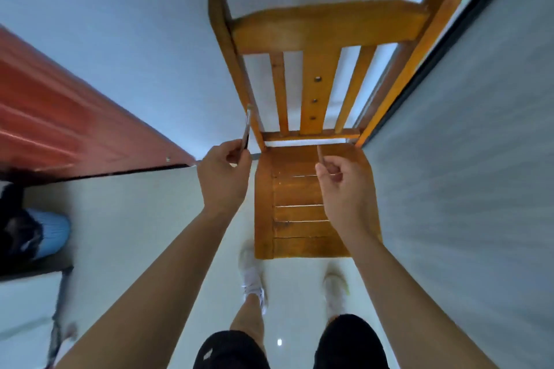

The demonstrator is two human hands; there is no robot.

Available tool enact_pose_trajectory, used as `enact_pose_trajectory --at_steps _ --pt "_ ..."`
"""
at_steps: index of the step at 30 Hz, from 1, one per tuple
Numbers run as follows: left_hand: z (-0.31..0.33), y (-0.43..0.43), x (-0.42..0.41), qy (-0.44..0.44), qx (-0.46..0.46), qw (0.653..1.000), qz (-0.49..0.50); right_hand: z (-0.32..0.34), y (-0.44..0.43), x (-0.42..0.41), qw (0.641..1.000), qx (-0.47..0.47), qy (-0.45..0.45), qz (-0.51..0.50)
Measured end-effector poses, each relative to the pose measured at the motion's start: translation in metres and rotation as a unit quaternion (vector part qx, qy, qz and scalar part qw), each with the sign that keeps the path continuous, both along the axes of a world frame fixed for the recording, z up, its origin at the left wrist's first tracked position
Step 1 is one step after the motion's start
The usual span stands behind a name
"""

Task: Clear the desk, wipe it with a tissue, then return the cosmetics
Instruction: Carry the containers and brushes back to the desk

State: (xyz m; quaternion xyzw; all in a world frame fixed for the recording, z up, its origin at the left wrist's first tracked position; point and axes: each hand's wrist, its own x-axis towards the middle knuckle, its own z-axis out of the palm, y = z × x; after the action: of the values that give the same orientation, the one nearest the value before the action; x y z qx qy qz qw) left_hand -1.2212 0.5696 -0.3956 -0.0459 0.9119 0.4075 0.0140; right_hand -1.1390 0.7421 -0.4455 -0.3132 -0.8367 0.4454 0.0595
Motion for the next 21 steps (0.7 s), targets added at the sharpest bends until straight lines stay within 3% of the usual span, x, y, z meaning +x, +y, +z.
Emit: enact_pose_trajectory --at_steps 4,8,14,21 --pt "0.090 -0.049 0.053 0.068 0.023 0.991 0.110 0.076 -0.053 -0.018 0.985 -0.052 0.078 0.144" --pt "0.156 -0.120 0.125 0.121 0.032 0.964 0.236 0.148 -0.121 -0.014 0.948 -0.068 0.140 0.278" --pt "0.239 -0.263 0.242 0.206 -0.002 0.893 0.401 0.249 -0.256 0.036 0.857 -0.072 0.264 0.436" --pt "0.287 -0.439 0.465 0.270 -0.053 0.795 0.540 0.312 -0.482 0.176 0.746 -0.101 0.340 0.564"
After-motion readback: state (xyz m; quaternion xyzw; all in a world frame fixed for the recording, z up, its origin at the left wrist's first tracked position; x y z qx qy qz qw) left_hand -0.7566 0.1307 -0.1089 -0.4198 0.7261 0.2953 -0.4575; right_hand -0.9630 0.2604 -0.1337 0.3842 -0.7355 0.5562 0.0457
